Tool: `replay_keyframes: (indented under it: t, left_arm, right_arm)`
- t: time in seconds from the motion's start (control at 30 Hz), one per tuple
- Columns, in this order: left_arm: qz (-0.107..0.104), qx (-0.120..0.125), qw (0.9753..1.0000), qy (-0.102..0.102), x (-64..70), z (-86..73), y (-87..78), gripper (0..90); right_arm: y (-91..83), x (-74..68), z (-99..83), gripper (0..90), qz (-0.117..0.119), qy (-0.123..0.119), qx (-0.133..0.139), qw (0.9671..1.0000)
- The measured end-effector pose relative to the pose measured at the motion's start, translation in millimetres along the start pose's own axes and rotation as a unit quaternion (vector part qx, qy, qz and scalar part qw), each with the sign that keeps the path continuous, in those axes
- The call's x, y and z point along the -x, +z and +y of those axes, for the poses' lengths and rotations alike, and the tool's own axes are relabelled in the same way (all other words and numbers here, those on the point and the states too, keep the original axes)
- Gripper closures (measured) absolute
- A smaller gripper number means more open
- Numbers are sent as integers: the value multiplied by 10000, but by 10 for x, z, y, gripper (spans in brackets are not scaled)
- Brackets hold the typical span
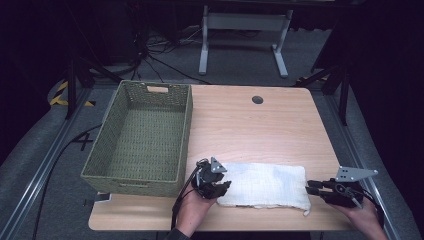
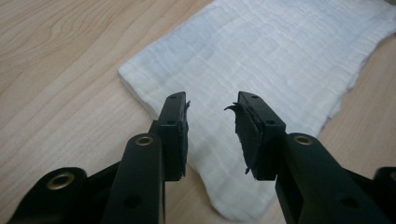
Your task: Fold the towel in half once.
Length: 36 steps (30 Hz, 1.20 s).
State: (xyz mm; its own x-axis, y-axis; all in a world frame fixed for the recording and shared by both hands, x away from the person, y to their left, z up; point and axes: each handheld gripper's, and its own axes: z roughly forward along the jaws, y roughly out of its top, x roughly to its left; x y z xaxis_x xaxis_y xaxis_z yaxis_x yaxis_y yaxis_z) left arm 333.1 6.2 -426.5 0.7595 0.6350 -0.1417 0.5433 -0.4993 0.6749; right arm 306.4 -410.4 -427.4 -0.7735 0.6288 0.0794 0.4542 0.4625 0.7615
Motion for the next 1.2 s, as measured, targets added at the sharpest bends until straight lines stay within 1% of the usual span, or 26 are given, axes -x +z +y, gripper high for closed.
replay_keyframes:
  t: [0.17,0.23,0.27,0.3,0.33,0.37,0.4,0.43,0.5,0.53,0.57,0.6,0.63,0.67,0.7,0.8,0.83,0.87,0.9,0.93,1.0,1.03,1.07,1.1,1.13,1.2]
  left_arm:
    - [107,-25,9999,-34,-89,128,120,624]
    - [139,18,9999,-50,-117,177,151,626]
    - [187,10,9998,-51,-159,228,182,627]
    - [187,10,9998,-51,-159,228,182,629]
    - [217,-10,9997,-99,-209,267,219,632]
    - [217,-10,9997,-99,-209,267,219,635]
    - [243,22,9996,-110,-234,282,243,635]
    - [253,-60,9996,-105,-263,299,254,637]
    - [309,-91,9993,-179,-347,315,315,637]
    - [309,-91,9993,-179,-347,315,315,637]
    - [327,-74,9992,-220,-370,317,338,637]
    - [376,-113,9989,-247,-401,322,372,637]
    - [376,-113,9989,-247,-401,322,372,637]
    - [408,-119,9987,-285,-417,323,389,637]
    - [381,-117,9987,-323,-437,322,401,637]
    - [412,-137,9986,-311,-479,323,409,637]
    - [423,-115,9986,-309,-484,320,415,636]
    - [457,-116,9984,-324,-481,319,420,636]
    - [437,-127,9984,-330,-482,322,429,634]
    - [468,-182,9983,-303,-490,323,457,631]
    - [460,-242,9982,-296,-508,322,497,628]
    - [482,-310,9981,-226,-517,324,505,628]
    - [482,-310,9981,-226,-517,324,505,628]
    - [509,-349,9978,-239,-511,318,518,628]
    - [463,-389,9979,-251,-505,311,531,634]
    - [456,-465,9978,-159,-506,309,551,659]
  right_arm:
    - [65,87,80,712,-73,-9,10,10000]
    - [95,150,122,714,-107,25,38,9999]
    - [119,197,155,717,-141,48,37,9999]
    - [135,223,172,720,-136,79,46,9999]
    - [155,251,189,721,-152,97,48,9998]
    - [155,251,189,721,-152,97,48,9998]
    - [191,315,220,725,-197,112,14,9997]
    - [212,351,231,726,-221,147,30,9996]
    - [249,431,249,727,-271,188,-23,9995]
    - [270,469,251,729,-294,240,-44,9993]
    - [270,469,251,729,-294,240,-44,9993]
    - [316,543,249,730,-325,322,-98,9989]
    - [316,543,249,730,-325,322,-98,9989]
    - [338,579,245,731,-352,330,-150,9987]
    - [363,614,241,731,-356,333,-172,9987]
    - [417,699,245,729,-334,406,-230,9984]
    - [451,729,229,730,-334,431,-327,9980]
    - [451,729,229,730,-334,431,-327,9980]
    - [464,734,218,730,-280,467,-347,9979]
    - [496,732,201,738,-280,394,-459,9978]
    - [533,711,190,759,-288,366,-505,9976]
    - [535,704,191,775,-308,338,-502,9977]
    - [535,704,191,775,-308,338,-502,9977]
    - [534,699,191,796,-335,328,-514,9976]
    - [533,696,187,823,-341,343,-516,9975]
    - [530,695,174,862,-305,324,-484,9978]
